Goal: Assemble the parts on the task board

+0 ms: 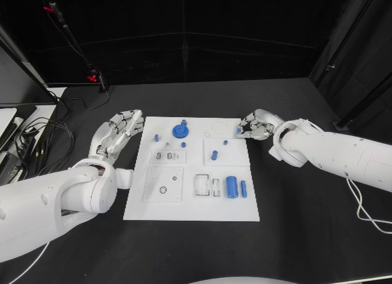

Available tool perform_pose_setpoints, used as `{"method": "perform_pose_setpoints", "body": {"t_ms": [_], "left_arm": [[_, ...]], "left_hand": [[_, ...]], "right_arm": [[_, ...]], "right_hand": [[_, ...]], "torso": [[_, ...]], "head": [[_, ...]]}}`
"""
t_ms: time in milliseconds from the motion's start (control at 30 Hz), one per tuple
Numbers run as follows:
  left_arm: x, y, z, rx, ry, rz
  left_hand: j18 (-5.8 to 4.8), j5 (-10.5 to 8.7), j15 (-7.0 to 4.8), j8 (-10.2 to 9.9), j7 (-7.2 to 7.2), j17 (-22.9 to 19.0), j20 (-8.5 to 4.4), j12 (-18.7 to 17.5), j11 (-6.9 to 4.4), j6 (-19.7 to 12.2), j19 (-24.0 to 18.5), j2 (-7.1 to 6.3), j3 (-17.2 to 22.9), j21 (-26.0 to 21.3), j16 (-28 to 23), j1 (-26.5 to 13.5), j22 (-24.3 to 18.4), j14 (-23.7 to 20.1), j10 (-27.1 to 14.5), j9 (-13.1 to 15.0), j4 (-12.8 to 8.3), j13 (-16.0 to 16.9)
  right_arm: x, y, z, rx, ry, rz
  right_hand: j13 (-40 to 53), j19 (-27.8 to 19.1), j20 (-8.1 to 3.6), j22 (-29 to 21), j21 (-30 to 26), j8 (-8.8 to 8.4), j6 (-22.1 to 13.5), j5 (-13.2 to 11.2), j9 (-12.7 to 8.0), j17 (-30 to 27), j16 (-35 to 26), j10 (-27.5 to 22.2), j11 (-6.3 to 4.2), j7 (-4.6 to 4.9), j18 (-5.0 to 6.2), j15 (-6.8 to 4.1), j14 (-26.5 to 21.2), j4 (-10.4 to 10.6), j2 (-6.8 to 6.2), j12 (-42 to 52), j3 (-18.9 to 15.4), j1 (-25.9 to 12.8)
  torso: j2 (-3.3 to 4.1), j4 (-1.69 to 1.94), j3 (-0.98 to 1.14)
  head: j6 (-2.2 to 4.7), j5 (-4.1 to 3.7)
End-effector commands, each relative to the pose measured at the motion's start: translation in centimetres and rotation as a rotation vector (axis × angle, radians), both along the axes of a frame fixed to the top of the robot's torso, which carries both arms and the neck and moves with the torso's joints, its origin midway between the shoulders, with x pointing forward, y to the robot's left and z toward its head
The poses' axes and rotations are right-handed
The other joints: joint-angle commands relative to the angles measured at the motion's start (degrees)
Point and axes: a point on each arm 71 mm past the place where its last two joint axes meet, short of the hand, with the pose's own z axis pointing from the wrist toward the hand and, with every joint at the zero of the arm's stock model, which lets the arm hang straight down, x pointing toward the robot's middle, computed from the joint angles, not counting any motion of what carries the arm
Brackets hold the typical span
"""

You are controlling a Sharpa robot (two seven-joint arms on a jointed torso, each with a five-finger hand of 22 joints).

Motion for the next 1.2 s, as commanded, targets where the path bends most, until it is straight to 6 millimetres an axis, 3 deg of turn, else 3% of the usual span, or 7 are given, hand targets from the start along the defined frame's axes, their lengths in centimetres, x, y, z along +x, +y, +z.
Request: {"method": "perform_pose_setpoints", "body": {"t_ms": [33,300,667,800,967,1200], "left_arm": [[-0.5,-0.2,1.8,-0.046,-0.244,-0.030],[-0.6,-0.2,1.8,-0.046,-0.243,-0.030],[-0.6,-0.2,1.8,-0.047,-0.242,-0.031],[-0.6,-0.2,1.8,-0.047,-0.242,-0.031],[-0.6,-0.2,1.8,-0.046,-0.241,-0.029],[-0.5,-0.3,1.8,-0.045,-0.241,-0.029]], "left_hand": [[0.51,0.30,-0.04,0.0,8.92,0.1,0.07,0.3,0.02,0.4,0.2,0.07,-0.3,0.4,0.3,0.3,0.1,0.3,0.5,0.1,0.0,0.1],[0.52,0.31,-0.04,0.0,8.92,0.1,0.07,0.3,0.02,0.4,0.1,0.09,-0.3,0.4,0.3,0.3,0.1,0.3,0.5,0.1,0.0,0.1],[0.52,0.31,-0.04,0.0,8.92,0.1,0.07,0.3,0.02,0.4,0.1,0.09,-0.3,0.4,0.3,0.3,0.1,0.3,0.5,0.1,0.0,0.1],[0.52,0.31,-0.04,0.0,8.92,0.1,0.07,0.3,0.02,0.4,0.1,0.09,-0.3,0.4,0.3,0.3,0.1,0.3,0.5,0.1,0.0,0.1],[0.52,0.31,-0.04,0.0,8.92,0.1,0.07,0.3,0.02,0.4,0.1,0.09,-0.3,0.4,0.3,0.3,0.1,0.3,0.5,0.1,0.0,0.1],[0.52,0.31,-0.04,0.0,8.92,0.1,0.07,0.3,0.02,0.4,0.1,0.09,-0.3,0.4,0.3,0.3,0.1,0.3,0.5,0.1,0.0,0.1]], "right_arm": [[0.0,0.1,0.1,-0.003,0.000,0.007],[0.0,0.1,0.1,-0.003,-0.005,0.002],[0.0,0.4,1.0,0.013,-0.128,0.000],[-0.1,0.8,1.5,0.031,-0.196,0.002],[-0.7,1.6,2.0,0.054,-0.215,0.009],[-1.6,4.6,2.6,0.094,-0.190,0.067]], "right_hand": [[15.1,6.2,-0.43,15.1,0.2,0.11,0.6,0.4,0.0,15.1,0.1,6.0,-0.16,0.03,-0.42,-0.34,5.8,-0.4,0.49,0.1,0.0,0.5],[15.1,6.2,-0.02,15.1,0.2,1.63,6.1,0.7,0.5,15.1,0.1,6.0,0.60,0.03,-0.42,0.24,5.8,-1.1,2.35,0.1,1.1,1.8],[15.1,6.2,0.10,15.1,0.2,1.58,6.8,0.7,0.5,15.1,0.1,6.0,0.69,0.08,-0.42,0.32,5.8,-1.5,2.36,0.1,1.3,2.3],[15.1,6.2,0.18,15.1,0.2,1.41,7.2,1.4,0.4,15.1,0.1,6.0,0.82,0.23,-0.42,0.40,5.8,-1.8,2.29,0.1,1.5,2.7],[15.1,6.2,0.29,15.1,0.2,1.39,8.0,1.8,0.3,15.1,0.1,6.0,1.03,0.52,-0.42,0.54,5.8,-1.9,2.31,0.1,1.5,2.7],[15.1,6.2,0.42,15.1,0.2,1.43,8.7,1.9,0.3,15.1,0.1,6.0,1.24,0.74,-0.42,0.71,5.8,-1.8,2.43,0.1,1.5,2.6]], "torso": [[0.02,0.01,-0.03],[0.01,-0.01,0.00],[0.02,-0.06,-0.02],[-0.04,-0.16,-0.03],[-0.08,0.03,-0.08],[0.04,-0.04,-0.06]], "head": [[-0.12,0.00],[-0.26,0.07],[-0.16,0.24],[-0.03,0.65],[0.07,1.20],[-0.05,2.11]]}}
